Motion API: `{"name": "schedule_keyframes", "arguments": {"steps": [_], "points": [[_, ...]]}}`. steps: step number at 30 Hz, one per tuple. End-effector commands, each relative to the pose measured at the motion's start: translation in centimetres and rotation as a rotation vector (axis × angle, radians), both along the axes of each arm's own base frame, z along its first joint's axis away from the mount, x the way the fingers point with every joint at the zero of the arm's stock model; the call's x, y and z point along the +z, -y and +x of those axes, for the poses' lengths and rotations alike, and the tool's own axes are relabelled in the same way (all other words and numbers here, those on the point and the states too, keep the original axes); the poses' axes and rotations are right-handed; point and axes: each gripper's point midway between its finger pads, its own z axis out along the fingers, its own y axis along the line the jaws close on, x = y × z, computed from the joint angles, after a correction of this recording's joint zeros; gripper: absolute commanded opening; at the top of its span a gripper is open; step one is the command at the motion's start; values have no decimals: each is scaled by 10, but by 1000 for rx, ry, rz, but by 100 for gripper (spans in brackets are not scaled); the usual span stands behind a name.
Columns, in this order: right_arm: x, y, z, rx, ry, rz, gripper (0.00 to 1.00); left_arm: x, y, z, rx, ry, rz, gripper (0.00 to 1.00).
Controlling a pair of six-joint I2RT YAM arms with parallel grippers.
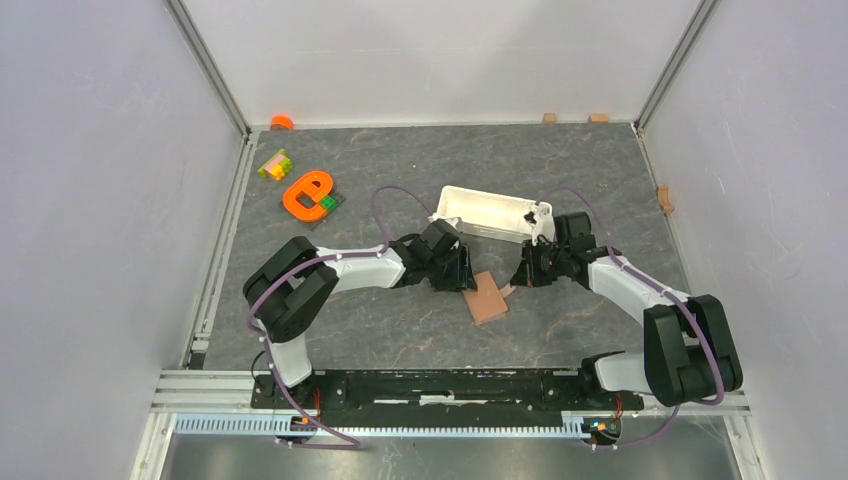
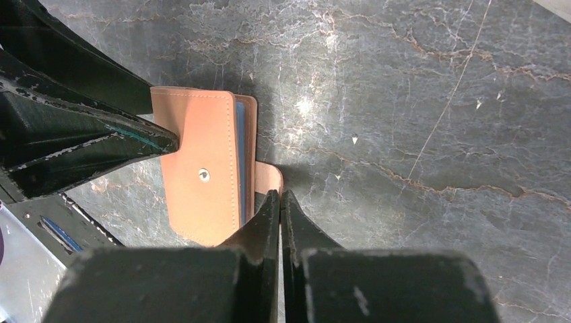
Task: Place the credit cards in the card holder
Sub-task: Close the card holder at the center of the board.
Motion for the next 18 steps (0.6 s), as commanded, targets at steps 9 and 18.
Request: {"name": "schedule_keyframes", "arguments": {"steps": [9,18], "points": [[18,-18,-4,32,69,74,0,-42,-25,-21,-85,3,253,50],[14,-40,-9,44,87,73,0,-47,-26,-23,-69,-7,265,47]]}}
